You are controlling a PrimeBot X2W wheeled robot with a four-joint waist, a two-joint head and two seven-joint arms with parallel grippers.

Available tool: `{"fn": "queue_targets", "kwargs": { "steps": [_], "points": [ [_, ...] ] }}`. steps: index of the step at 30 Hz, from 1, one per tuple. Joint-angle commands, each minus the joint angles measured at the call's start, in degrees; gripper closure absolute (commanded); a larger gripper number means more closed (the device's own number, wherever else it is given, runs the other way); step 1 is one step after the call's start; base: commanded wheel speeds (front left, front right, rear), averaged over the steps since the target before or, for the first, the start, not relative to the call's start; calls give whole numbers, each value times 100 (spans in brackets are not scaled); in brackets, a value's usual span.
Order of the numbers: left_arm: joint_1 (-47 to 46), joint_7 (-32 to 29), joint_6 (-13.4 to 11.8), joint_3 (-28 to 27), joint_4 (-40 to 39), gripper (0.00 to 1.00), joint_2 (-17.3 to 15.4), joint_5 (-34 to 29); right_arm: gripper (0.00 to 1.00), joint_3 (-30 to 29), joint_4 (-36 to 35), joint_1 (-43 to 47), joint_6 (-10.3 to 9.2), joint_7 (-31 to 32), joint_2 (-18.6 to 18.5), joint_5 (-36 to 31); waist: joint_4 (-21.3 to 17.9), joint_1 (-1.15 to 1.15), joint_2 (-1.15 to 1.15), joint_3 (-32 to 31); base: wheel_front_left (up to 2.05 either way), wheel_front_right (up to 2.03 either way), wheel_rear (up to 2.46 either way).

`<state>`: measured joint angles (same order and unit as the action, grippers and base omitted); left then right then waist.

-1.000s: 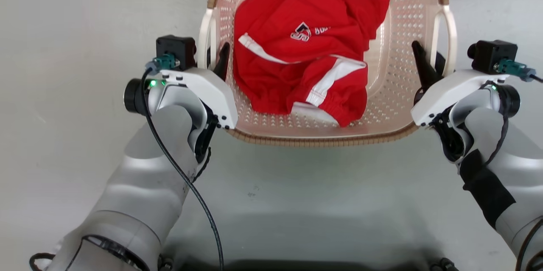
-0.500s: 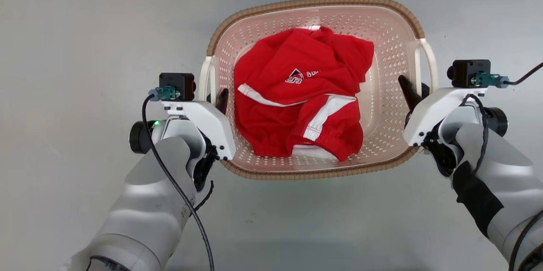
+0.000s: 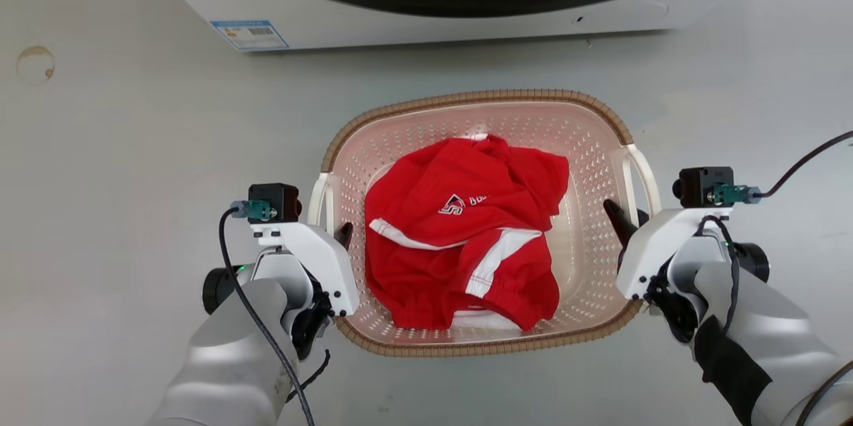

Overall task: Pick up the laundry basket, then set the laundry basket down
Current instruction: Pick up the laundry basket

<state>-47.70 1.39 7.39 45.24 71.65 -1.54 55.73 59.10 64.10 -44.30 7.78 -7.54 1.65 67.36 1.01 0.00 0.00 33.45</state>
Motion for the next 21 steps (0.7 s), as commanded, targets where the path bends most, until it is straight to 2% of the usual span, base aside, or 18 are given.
{"fn": "queue_targets", "kwargs": {
  "steps": [1,21],
  "points": [
    [252,-29,10,-93,166,100,-617,47,100,62,178,313,-30,1,-453,139,-85,0,0,-338,0,0,0],
    [1336,-944,10,-116,226,100,-911,456,100,819,521,1111,-30,671,-453,987,-307,0,0,-2124,0,0,0]
  ]
}}
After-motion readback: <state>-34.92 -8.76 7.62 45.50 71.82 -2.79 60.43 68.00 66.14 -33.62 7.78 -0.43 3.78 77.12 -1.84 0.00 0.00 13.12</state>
